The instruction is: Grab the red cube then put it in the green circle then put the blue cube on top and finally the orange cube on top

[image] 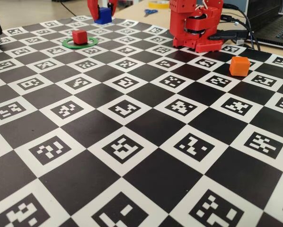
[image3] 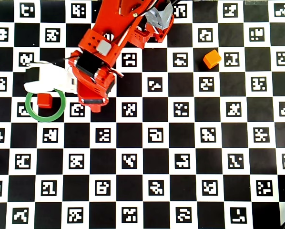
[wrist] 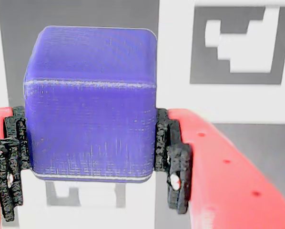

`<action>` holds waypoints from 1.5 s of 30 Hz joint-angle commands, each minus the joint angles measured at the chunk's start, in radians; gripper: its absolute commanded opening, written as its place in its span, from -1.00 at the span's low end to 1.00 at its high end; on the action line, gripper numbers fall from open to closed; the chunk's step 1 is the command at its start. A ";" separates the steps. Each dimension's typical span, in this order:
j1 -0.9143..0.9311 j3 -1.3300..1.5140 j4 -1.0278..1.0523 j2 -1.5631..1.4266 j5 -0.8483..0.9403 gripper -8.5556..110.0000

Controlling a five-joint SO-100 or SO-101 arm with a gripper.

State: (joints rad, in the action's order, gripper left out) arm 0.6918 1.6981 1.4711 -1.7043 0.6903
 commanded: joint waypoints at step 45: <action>0.284 -0.465 -0.127 0.456 0.261 -0.75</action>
State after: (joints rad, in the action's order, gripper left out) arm 0.9633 1.3070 1.3683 -1.2164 0.9434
